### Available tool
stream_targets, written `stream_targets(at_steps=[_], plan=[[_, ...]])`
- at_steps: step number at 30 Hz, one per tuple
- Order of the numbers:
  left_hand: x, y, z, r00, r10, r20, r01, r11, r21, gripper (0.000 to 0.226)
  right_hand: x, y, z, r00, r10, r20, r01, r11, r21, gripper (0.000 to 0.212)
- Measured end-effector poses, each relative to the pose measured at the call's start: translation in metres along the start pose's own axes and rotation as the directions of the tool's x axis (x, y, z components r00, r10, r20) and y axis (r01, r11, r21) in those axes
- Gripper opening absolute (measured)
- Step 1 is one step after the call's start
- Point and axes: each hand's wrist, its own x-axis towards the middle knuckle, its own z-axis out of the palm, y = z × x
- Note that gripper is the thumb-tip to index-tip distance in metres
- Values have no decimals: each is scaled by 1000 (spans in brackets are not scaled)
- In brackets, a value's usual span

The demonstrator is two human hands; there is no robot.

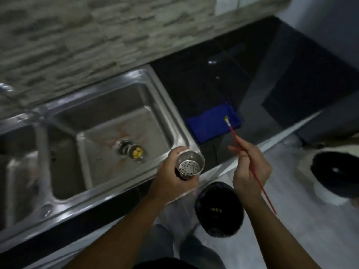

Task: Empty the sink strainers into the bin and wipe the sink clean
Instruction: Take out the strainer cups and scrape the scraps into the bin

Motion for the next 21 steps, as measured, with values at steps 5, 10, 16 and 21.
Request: stream_targets(at_steps=[5, 10, 16, 21], plan=[[15, -23, -96, 970, -92, -224, 95, 995, 3, 71, 15, -32, 96, 984, -52, 172, 50, 999, 16, 30], [20, -71, -165, 933, -196, -302, 203, 979, -7, 79, -17, -47, 177, 869, 12, 495, 52, 992, -117, 33], [15, -139, -205, 859, -384, -339, 408, 913, 1, 80, -62, -40, 234, 665, 74, 743, 145, 963, -226, 34], [20, -190, -220, 795, -520, -314, 555, 831, 29, 79, -85, -25, 230, 510, 243, 825, 317, 839, -442, 34]])
